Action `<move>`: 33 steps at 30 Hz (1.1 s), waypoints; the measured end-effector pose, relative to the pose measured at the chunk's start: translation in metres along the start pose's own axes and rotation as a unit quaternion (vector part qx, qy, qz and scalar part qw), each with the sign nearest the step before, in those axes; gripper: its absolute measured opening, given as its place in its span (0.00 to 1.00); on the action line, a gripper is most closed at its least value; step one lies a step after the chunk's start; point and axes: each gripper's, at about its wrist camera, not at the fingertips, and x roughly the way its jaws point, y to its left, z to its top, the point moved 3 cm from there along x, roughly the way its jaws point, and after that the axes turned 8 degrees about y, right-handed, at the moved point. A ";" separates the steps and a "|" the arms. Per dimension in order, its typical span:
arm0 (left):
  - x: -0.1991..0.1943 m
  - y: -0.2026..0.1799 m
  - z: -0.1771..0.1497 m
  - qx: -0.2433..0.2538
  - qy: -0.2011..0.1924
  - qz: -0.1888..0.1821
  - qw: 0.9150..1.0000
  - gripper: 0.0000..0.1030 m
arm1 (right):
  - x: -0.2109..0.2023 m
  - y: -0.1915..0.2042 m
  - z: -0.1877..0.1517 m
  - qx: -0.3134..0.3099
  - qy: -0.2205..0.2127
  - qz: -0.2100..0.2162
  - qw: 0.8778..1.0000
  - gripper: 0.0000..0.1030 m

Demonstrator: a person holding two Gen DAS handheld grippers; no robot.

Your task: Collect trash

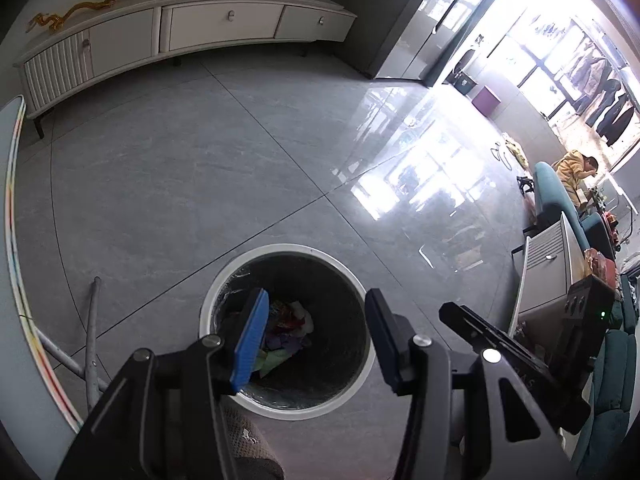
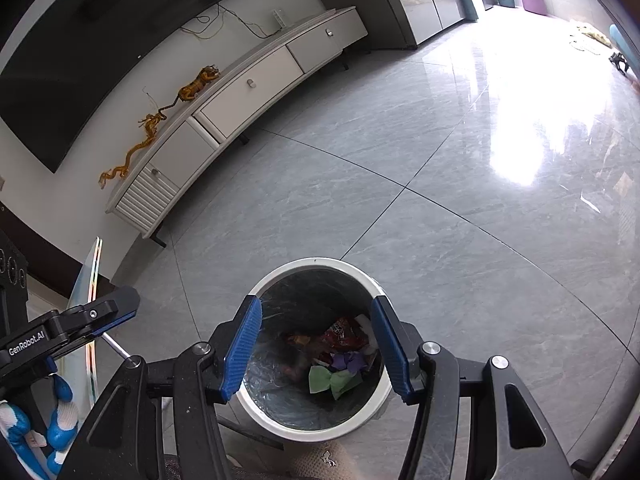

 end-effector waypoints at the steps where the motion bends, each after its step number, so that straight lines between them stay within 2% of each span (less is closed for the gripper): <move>1: -0.007 0.005 -0.003 0.000 -0.006 0.006 1.000 0.47 | 0.001 0.001 0.001 -0.002 0.000 0.001 1.000 0.53; 5: -0.035 0.022 -0.010 -0.014 -0.032 0.023 0.999 0.48 | -0.002 0.018 0.000 -0.019 -0.002 0.009 1.000 0.53; 9: -0.074 0.042 -0.020 -0.035 -0.073 0.044 0.996 0.57 | -0.006 0.046 -0.003 -0.043 -0.002 0.024 0.999 0.55; 12: -0.106 0.058 -0.034 -0.048 -0.103 0.068 0.991 0.58 | -0.010 0.079 -0.008 -0.072 -0.002 0.037 0.997 0.56; 15: -0.139 0.076 -0.053 -0.063 -0.138 0.106 0.983 0.61 | -0.015 0.118 -0.016 -0.110 -0.002 0.055 0.992 0.59; 19: -0.189 0.102 -0.087 -0.087 -0.186 0.167 0.965 0.62 | -0.019 0.172 -0.033 -0.164 0.001 0.076 0.984 0.62; 25: -0.253 0.129 -0.130 -0.122 -0.239 0.230 0.936 0.62 | -0.029 0.250 -0.068 -0.243 0.001 0.096 0.965 0.67; 28: -0.284 0.137 -0.151 -0.133 -0.267 0.260 0.918 0.62 | -0.037 0.276 -0.081 -0.267 -0.011 0.099 0.959 0.72; 33: -0.319 0.148 -0.177 -0.151 -0.299 0.293 0.896 0.62 | -0.050 0.311 -0.104 -0.298 -0.043 0.092 0.949 0.81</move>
